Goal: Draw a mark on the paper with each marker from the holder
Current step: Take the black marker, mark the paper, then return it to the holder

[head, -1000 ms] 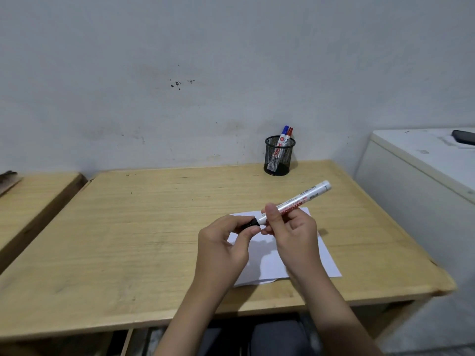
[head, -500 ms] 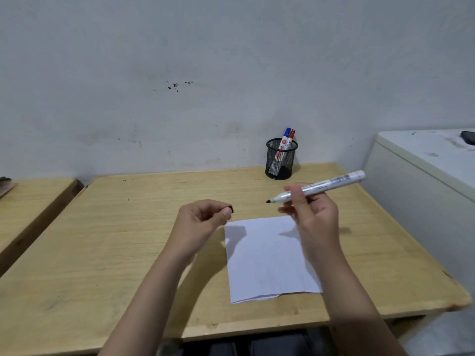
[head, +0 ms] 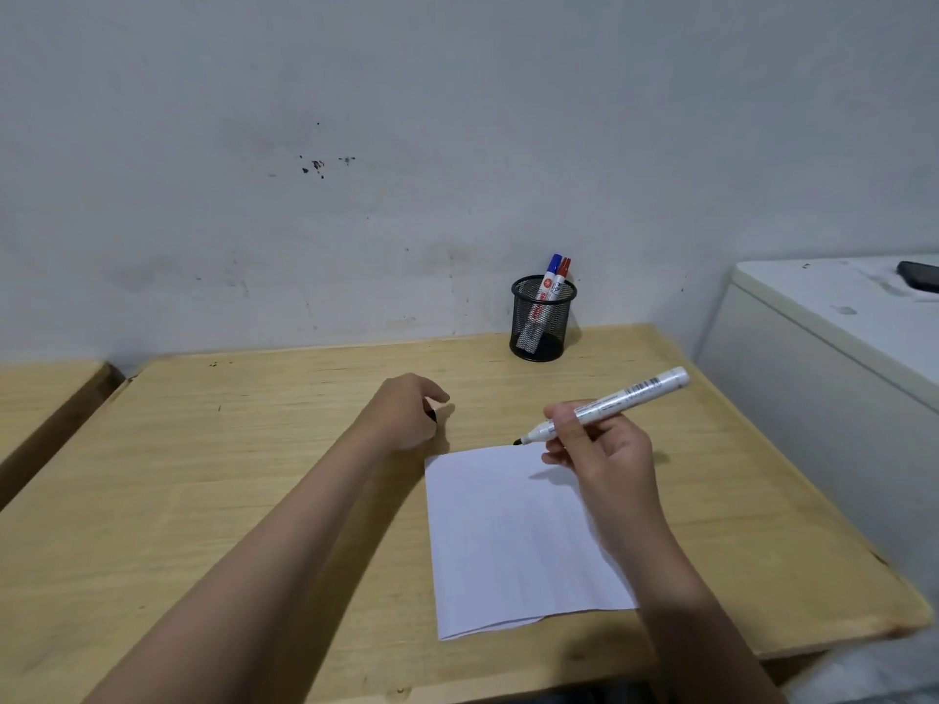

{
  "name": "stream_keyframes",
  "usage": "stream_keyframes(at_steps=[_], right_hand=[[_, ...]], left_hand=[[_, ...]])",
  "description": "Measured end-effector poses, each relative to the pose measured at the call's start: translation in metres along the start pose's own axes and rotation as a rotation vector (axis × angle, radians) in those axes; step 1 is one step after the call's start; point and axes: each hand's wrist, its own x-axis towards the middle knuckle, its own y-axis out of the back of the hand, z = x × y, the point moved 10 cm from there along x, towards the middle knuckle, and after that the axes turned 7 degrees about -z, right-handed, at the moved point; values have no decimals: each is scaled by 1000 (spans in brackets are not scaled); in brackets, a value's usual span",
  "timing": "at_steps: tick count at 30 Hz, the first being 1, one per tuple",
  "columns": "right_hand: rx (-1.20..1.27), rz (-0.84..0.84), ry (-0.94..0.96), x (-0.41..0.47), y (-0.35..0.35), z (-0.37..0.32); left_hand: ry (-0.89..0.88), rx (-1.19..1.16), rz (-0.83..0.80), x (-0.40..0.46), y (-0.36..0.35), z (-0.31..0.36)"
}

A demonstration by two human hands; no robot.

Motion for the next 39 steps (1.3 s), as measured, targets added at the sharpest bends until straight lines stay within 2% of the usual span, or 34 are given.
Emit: stream_keyframes(at_steps=[4, 8, 13, 16, 19, 22, 31, 39], right_hand=[[-18, -13, 1, 3, -5, -7], [-54, -98, -25, 10, -22, -16], [69, -124, -138, 32, -52, 9], [0, -152, -192, 37, -75, 35], [-48, -143, -236, 36, -83, 60], [-72, -110, -244, 36, -78, 74], [-175, -152, -212, 36, -80, 80], [-237, -191, -192, 36, -85, 82]], left_hand=[[-23, -147, -6, -7, 0, -9], [-33, -288, 72, -38, 10, -25], [-93, -151, 18, -75, -5, -28], [-133, 59, -19, -76, -17, -24], [-148, 131, -10, -73, -20, -25], [-182, 109, 14, -72, -21, -27], [-244, 38, 94, -71, -12, -30], [-191, 26, 150, -70, -7, -34]])
